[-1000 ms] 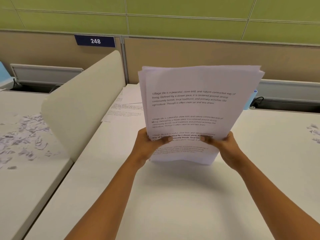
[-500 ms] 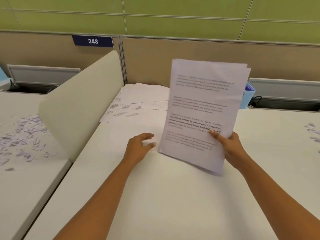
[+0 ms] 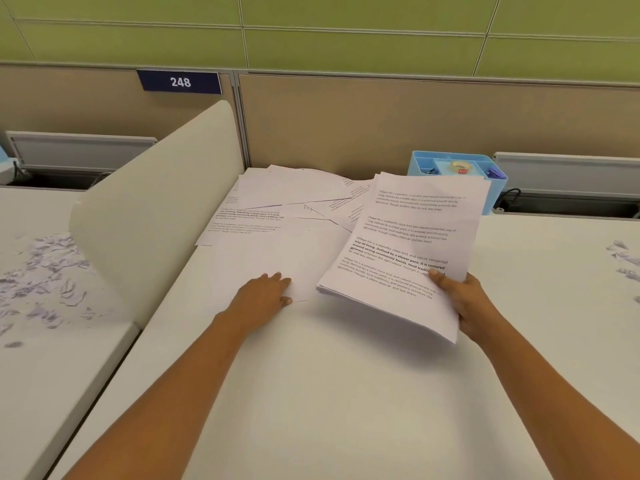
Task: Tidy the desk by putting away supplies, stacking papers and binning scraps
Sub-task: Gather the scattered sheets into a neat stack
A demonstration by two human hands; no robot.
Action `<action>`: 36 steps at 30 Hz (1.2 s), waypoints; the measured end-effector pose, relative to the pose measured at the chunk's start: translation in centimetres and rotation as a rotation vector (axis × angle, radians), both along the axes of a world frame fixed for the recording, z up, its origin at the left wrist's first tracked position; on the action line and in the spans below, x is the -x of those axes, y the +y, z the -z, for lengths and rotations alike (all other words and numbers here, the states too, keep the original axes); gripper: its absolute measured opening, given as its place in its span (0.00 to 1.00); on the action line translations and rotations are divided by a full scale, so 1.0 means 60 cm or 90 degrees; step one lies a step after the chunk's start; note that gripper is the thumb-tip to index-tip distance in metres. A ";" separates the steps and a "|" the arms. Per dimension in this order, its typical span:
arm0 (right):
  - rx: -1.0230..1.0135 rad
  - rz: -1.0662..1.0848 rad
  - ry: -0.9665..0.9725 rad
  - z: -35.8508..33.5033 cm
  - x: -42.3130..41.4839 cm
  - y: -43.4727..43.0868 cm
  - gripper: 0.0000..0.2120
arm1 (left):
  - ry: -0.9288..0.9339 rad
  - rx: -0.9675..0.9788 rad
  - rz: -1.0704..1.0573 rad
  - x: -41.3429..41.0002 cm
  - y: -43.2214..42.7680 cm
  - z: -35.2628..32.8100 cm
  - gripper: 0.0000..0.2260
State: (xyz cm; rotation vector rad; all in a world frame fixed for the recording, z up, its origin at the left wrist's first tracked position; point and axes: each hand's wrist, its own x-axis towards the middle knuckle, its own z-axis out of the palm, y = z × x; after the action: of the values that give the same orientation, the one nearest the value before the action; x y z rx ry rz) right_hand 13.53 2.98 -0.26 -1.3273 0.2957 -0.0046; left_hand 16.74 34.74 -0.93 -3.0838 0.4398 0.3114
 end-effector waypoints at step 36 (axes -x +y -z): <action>0.009 -0.029 0.018 0.019 0.016 -0.017 0.37 | 0.132 1.185 -0.258 0.060 0.092 -0.061 0.24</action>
State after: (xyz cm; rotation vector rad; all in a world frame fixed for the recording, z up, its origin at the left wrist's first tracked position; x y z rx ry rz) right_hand 12.56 1.95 -1.43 -1.3480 0.2898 0.0496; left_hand 13.15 40.28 2.75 -5.0178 -0.0856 0.2876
